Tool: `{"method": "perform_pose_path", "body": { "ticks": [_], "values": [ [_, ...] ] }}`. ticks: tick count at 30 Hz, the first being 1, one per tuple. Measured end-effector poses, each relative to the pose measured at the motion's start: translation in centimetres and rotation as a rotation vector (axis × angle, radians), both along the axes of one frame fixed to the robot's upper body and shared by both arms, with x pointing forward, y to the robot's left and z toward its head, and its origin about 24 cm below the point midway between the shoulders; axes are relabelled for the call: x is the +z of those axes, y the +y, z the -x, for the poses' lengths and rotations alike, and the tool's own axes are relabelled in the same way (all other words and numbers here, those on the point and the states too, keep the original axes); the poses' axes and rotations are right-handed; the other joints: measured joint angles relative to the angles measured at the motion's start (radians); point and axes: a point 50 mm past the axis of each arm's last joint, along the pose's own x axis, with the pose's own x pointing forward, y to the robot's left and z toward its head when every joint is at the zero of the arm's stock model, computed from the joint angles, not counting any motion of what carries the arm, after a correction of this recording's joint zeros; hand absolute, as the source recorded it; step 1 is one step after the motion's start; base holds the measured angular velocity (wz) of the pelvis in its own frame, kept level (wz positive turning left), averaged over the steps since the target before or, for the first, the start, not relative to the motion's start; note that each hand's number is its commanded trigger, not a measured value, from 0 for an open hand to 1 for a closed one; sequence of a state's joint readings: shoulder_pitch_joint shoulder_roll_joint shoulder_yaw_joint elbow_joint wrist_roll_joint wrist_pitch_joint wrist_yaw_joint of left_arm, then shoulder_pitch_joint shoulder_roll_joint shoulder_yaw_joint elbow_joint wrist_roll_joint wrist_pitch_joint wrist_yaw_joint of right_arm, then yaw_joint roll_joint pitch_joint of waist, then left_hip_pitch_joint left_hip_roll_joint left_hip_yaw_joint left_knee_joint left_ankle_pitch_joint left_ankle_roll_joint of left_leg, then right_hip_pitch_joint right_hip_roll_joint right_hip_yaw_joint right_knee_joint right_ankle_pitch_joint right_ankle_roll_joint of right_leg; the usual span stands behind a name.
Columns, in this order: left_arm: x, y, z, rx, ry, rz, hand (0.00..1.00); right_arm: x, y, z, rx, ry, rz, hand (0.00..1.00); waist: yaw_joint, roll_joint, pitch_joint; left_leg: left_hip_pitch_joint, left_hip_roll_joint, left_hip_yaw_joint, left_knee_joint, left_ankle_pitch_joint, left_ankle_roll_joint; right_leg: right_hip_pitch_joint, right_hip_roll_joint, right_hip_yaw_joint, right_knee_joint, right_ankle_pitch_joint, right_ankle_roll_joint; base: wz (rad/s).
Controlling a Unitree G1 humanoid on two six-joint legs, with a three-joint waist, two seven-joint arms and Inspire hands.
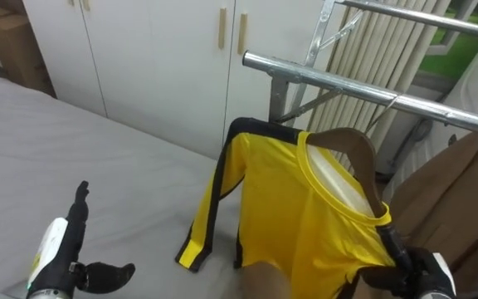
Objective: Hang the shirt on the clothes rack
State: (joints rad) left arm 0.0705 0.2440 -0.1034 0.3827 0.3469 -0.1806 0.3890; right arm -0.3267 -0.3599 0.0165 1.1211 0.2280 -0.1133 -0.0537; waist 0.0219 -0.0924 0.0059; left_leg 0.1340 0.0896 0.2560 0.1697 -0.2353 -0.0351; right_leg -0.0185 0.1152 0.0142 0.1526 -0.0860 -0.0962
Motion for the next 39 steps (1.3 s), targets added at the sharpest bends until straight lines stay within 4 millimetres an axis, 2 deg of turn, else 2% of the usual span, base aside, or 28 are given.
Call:
{"method": "perform_pose_path", "body": {
  "ticks": [4,9,16,24,32,39],
  "values": [
    [-0.1,0.0,0.0,0.002,0.004,0.000,0.00,0.0,0.0,0.0,0.000,0.003,0.002,0.00,0.003,0.002,0.0017,0.002,0.000,0.002,-0.001,0.000,0.000,0.001,0.001,0.000,0.000,0.000,0.000,-0.02],
    [-0.5,0.2,0.3,0.008,0.024,-0.001,0.00,-0.1,0.1,0.1,0.007,0.012,0.004,0.00,0.001,0.008,0.0116,0.004,0.000,0.005,-0.002,0.000,0.000,0.000,0.002,0.002,0.000,0.000,0.000,-0.01],
    [-0.6,0.1,0.3,0.001,0.022,0.000,0.00,-0.1,0.4,-0.1,0.095,0.049,0.090,0.00,0.001,0.008,0.0115,-0.001,0.001,0.006,-0.002,0.000,0.000,-0.006,0.002,0.003,0.003,0.000,0.000,-0.01],
    [-0.5,-0.1,0.2,-0.014,0.005,0.007,0.00,1.9,1.6,-2.2,0.248,-0.023,0.260,0.00,0.011,0.007,0.0119,-0.006,0.001,0.017,-0.003,0.000,0.000,-0.025,0.008,0.025,0.018,0.000,0.000,-0.08],
    [-0.6,-0.1,0.4,-0.005,-0.003,0.005,0.00,3.0,2.0,-3.1,0.274,-0.090,0.343,0.00,0.010,0.003,0.0123,-0.011,0.001,0.019,-0.003,0.000,0.000,-0.034,0.008,0.032,0.021,0.000,0.000,-0.01],
    [-0.5,-0.2,0.1,-0.009,-0.011,0.007,0.00,4.2,2.4,-3.8,0.270,-0.160,0.365,0.00,-0.014,0.005,0.0111,-0.019,0.002,0.021,-0.003,0.000,0.000,-0.036,0.009,0.033,0.022,0.001,-0.001,-0.01]
  ]
}}
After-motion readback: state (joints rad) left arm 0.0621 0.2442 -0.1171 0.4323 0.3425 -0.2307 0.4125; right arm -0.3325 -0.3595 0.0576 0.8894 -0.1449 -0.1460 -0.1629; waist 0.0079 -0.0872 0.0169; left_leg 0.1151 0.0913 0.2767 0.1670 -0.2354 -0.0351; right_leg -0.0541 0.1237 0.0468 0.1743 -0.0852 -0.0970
